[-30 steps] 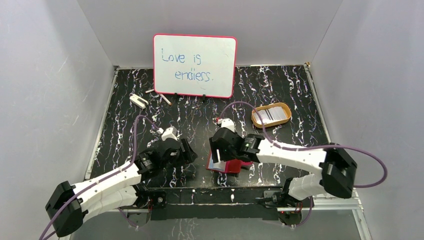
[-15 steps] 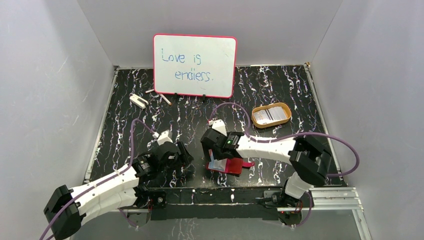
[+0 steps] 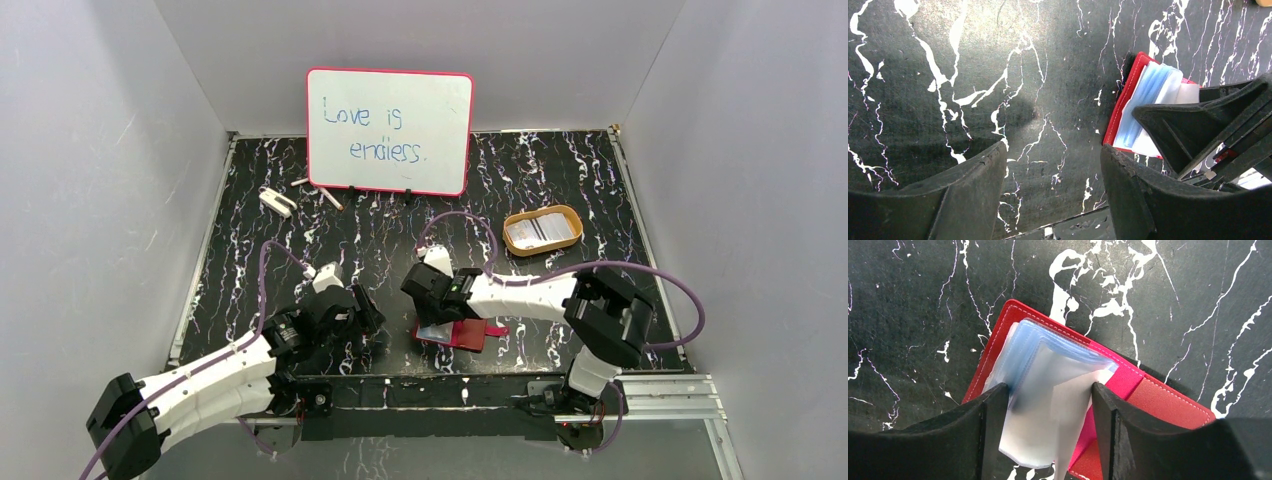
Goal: Put the credit cards into the card holder
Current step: Open the card holder at the center of the board.
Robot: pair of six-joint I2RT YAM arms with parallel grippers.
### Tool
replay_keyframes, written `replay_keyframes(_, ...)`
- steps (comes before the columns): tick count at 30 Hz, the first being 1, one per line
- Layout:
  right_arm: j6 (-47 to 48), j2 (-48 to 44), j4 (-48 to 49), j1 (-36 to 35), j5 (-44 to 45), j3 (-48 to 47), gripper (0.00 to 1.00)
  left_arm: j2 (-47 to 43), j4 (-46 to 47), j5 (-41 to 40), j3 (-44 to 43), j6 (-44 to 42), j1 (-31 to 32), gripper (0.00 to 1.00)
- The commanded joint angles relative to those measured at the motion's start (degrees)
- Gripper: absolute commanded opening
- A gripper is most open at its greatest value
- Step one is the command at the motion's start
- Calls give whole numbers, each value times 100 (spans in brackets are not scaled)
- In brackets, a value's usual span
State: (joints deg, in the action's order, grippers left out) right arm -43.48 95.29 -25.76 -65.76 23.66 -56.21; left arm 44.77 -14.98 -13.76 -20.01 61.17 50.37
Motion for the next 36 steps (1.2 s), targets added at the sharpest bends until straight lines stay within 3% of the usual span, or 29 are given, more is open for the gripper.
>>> replay_keyframes(1, -2, -102, 95, -43, 66, 351, 64, -35, 45, -106, 32, 14, -10, 66)
replay_keyframes(7, -29, -542, 220, -12, 126, 770, 41, 188, 202, -20, -39, -59, -10, 66)
replay_keyframes(13, 47, -1377, 531, 23, 106, 1300, 29, 487, 495, 163, -182, -312, -10, 66)
replay_keyframes(19, 111, -2381, 1178, 143, -59, 2026, 21, 1109, 1227, 857, -332, -722, -10, 64)
replay_keyframes(25, -175, -2849, 1345, 201, -55, 2383, 16, 2079, 2432, 1855, -436, -743, -7, 57)
replay_keyframes(31, -338, -3221, 1497, 195, 10, 2631, 14, 2947, 3016, 2335, -743, -637, 5, 49)
replay_keyframes(36, -569, -3736, 2093, 196, -124, 3063, 12, 3227, 3551, 2492, -653, -247, 8, 53)
